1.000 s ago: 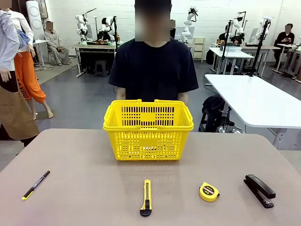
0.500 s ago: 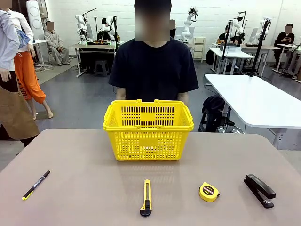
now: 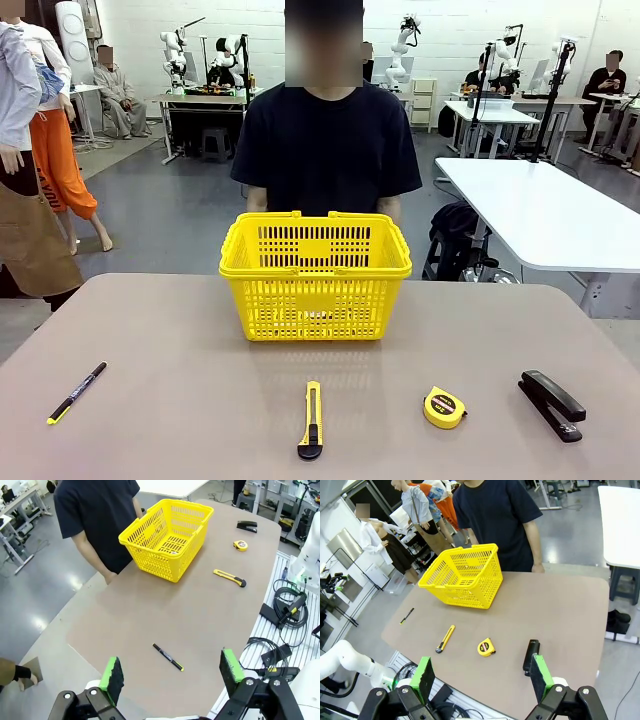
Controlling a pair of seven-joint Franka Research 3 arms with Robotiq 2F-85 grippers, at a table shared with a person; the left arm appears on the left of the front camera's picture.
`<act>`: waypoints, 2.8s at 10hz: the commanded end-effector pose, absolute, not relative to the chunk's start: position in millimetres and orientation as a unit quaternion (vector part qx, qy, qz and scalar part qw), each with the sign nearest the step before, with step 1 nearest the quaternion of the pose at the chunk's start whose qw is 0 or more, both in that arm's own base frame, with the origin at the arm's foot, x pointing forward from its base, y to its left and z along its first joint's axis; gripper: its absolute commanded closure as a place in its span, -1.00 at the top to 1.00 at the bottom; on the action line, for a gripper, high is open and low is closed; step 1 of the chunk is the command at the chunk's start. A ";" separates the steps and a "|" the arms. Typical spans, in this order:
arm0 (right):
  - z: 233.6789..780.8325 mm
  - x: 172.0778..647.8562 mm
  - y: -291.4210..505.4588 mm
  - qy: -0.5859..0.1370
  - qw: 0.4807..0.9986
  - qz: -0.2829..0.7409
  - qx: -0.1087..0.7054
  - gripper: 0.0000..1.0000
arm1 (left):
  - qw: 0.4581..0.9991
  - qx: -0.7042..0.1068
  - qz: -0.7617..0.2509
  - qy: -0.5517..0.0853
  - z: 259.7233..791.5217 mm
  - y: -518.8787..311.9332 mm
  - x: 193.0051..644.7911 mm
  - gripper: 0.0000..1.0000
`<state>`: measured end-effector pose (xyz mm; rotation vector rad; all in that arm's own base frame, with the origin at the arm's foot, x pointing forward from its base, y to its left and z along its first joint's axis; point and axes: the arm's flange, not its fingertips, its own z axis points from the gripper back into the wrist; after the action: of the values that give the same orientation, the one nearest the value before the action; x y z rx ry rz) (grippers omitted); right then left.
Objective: Place the items the person wants into the basket.
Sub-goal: Pick up the item the person points to and place it in the Market Basket.
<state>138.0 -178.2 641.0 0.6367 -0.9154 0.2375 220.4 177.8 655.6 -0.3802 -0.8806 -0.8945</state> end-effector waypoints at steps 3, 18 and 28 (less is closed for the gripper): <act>641.2 137.2 -177.1 -0.435 0.840 0.117 0.304 1.00 | 0.789 -0.180 -0.417 -0.413 655.5 179.9 220.2 1.00; 641.2 137.2 -177.1 -0.435 0.840 0.117 0.304 1.00 | 0.789 -0.180 -0.417 -0.413 655.5 179.9 220.2 1.00; 606.8 251.1 -99.2 -0.208 0.974 0.012 0.088 1.00 | 0.789 -0.180 -0.417 -0.413 655.5 179.9 220.2 1.00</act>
<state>243.8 -105.4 608.4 0.2207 -0.4851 0.0500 220.4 178.3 655.3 -0.3808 -0.8804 -0.8930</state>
